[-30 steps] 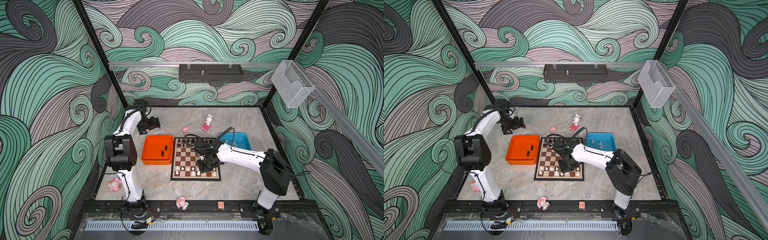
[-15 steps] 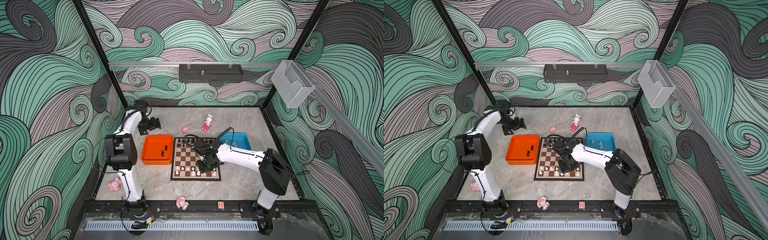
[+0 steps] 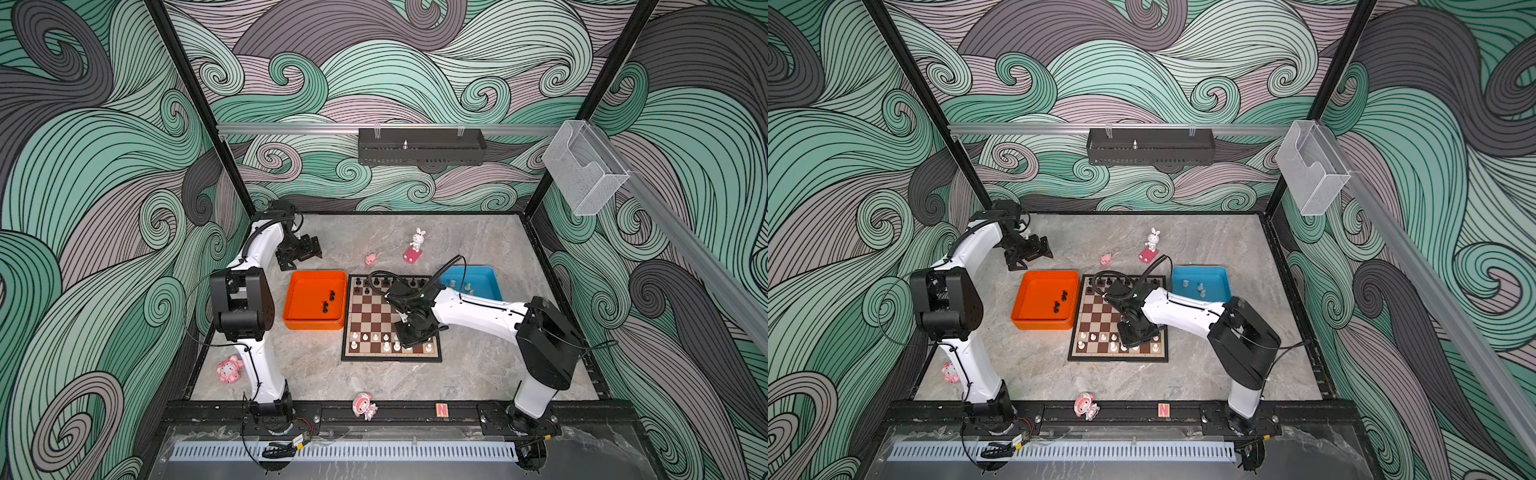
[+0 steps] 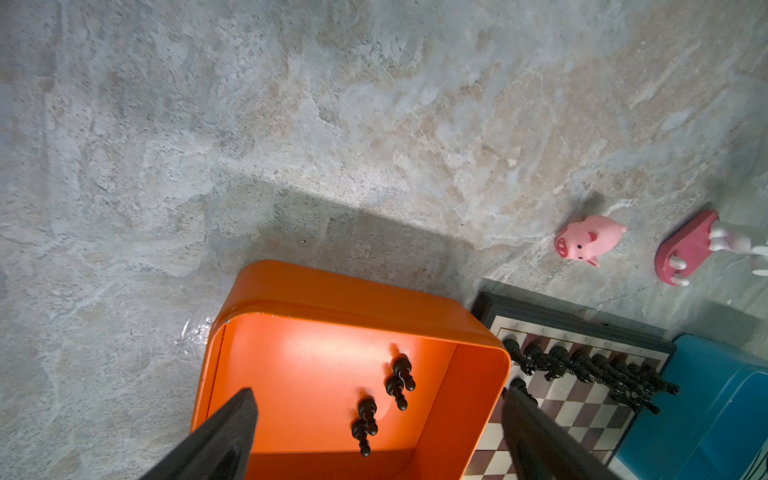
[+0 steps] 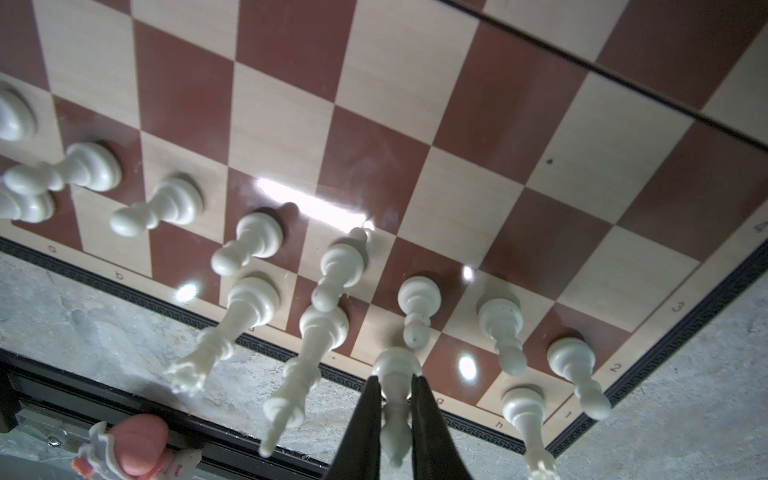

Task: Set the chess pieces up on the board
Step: 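Align the held white pawn above an empty square in the white pawn row, then lower the white pawn onto the board and open the right gripper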

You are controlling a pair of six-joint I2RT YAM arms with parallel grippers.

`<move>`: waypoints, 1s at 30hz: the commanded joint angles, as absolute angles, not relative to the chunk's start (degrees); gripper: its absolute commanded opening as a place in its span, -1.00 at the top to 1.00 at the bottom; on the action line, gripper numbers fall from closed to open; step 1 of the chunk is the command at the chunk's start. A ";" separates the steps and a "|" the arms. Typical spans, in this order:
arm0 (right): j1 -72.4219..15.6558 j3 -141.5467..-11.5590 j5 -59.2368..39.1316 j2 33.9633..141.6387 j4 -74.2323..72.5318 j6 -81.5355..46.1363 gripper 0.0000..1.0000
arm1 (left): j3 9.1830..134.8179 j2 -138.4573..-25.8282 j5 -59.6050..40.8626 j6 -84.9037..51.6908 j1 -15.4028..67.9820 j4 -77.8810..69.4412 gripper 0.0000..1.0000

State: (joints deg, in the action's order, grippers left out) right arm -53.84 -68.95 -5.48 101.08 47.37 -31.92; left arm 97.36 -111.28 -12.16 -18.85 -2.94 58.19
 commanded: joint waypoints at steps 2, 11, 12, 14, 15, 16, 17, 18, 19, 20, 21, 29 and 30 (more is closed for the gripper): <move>-54.14 -68.87 -5.48 101.51 47.90 -31.99 0.68 | 97.25 -111.61 -12.67 -18.64 -3.38 58.13 -0.89; -54.38 -69.35 -5.93 101.91 47.63 -31.71 0.67 | 97.27 -111.60 -12.66 -18.59 -3.42 58.23 -0.88; -54.40 -69.35 -5.98 102.00 47.56 -31.66 0.66 | 97.27 -111.61 -12.66 -18.63 -3.38 58.27 -0.88; -54.49 -69.52 -6.15 102.19 47.55 -31.60 0.64 | 97.27 -111.59 -12.67 -18.59 -3.43 58.26 -0.88; -54.49 -69.61 -6.22 102.34 47.52 -31.51 0.64 | 97.21 -111.58 -12.67 -18.65 -3.43 58.24 -0.88; -54.53 -69.61 -6.18 102.43 47.57 -31.50 0.63 | 97.29 -111.58 -12.61 -18.63 -3.42 58.26 -0.88; -54.58 -69.65 -6.20 102.47 47.50 -31.52 0.63 | 97.27 -111.57 -12.65 -18.68 -3.37 58.29 -0.88; -54.58 -69.70 -6.15 102.50 47.54 -31.48 0.62 | 97.23 -111.58 -12.66 -18.59 -3.42 58.23 -0.88; -54.58 -69.70 -6.15 102.57 47.55 -31.43 0.61 | 97.26 -111.59 -12.66 -18.55 -3.43 58.28 -0.88; -54.58 -69.79 -6.13 102.57 47.49 -31.38 0.60 | 97.21 -111.62 -12.66 -18.55 -3.43 58.21 -0.88; -54.58 -69.79 -6.13 102.65 47.53 -31.45 0.60 | 97.22 -111.56 -12.66 -18.58 -3.38 58.26 -0.89; -54.67 -70.05 -6.04 102.32 47.52 -31.43 0.59 | 97.22 -111.58 -12.66 -18.55 -3.41 58.26 -0.88; -54.66 -70.04 -6.04 102.22 47.50 -31.39 0.59 | 97.29 -111.58 -12.66 -18.55 -3.43 58.21 -0.89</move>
State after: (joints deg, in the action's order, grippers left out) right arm -54.41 -69.01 -6.11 102.04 47.31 -31.75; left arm 97.36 -111.28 -12.19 -18.83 -2.94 58.19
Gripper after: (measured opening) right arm 0.206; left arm 0.943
